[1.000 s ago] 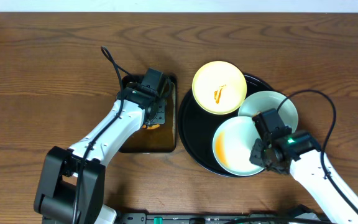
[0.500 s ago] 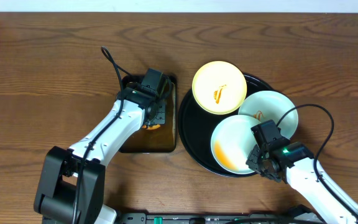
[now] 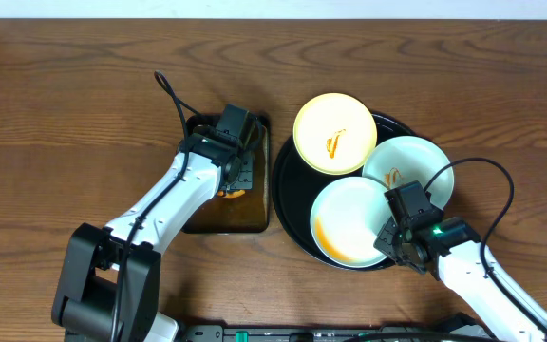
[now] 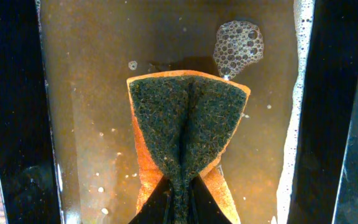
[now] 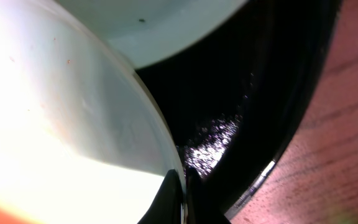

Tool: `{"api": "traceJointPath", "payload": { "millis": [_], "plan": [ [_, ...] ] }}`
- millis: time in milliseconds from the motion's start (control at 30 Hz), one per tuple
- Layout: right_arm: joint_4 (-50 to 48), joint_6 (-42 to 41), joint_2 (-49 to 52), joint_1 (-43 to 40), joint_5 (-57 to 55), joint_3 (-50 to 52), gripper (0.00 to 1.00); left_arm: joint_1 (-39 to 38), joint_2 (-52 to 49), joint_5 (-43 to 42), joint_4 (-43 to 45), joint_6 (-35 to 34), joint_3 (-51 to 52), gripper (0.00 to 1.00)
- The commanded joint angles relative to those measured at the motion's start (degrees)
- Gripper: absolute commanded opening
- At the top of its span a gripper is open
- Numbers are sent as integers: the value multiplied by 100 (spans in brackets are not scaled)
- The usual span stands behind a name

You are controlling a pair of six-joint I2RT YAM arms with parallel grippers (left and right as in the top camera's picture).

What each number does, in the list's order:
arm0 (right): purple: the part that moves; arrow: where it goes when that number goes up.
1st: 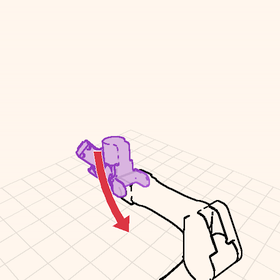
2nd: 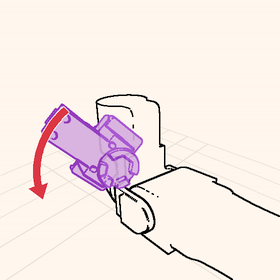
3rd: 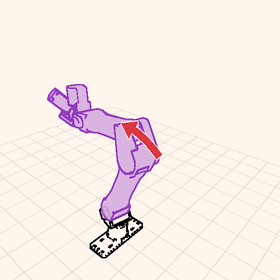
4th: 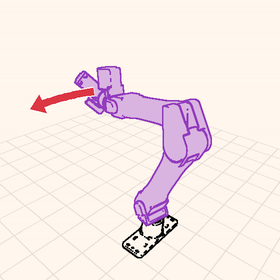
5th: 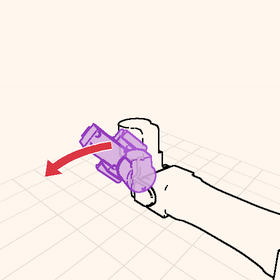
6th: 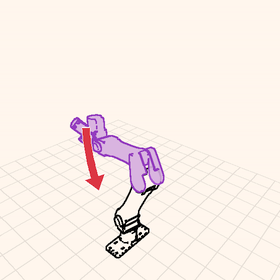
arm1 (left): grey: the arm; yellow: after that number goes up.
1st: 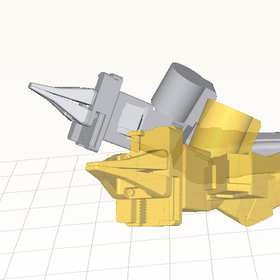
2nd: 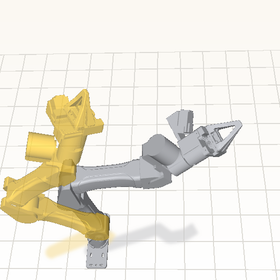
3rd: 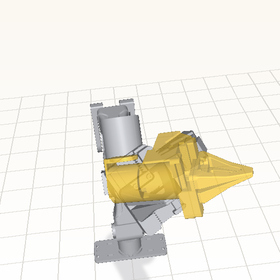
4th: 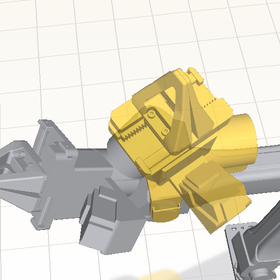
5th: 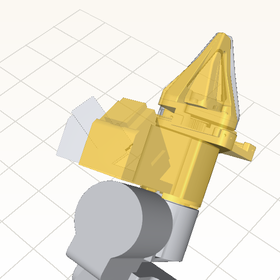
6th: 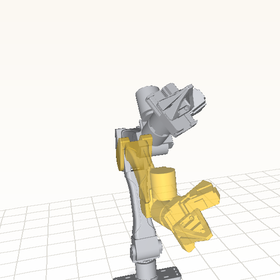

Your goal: Clean dirty plates on tray and stack at the side

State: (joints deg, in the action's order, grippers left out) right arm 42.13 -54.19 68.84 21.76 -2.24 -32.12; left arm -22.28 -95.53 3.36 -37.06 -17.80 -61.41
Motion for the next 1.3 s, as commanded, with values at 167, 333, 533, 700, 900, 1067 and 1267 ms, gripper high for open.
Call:
{"api": "traceJointPath", "payload": {
  "millis": [167,333,533,700,900,1067,1267],
  "plan": [
    [-304,1215,-214,-39,-118,-363,1,15,13,24,2,-33,2,8],
    [-299,1954,-365,-39,-562,-811,1,15,11,22,4,-33,2,8],
    [-339,3088,-391,-35,-1064,-1272,1,15,11,22,4,-33,2,8],
    [-437,3834,-413,-11,-1797,-1449,1,15,11,22,4,-33,2,8],
    [-514,4522,-431,323,-2472,-1703,1,13,11,22,22,-35,2,8],
    [-566,4905,-428,802,-3128,-1775,1,13,11,9,31,-55,2,8],
    [-597,5274,-428,1574,-4280,-1775,1,15,11,9,44,-55,2,8]
  ]
}}
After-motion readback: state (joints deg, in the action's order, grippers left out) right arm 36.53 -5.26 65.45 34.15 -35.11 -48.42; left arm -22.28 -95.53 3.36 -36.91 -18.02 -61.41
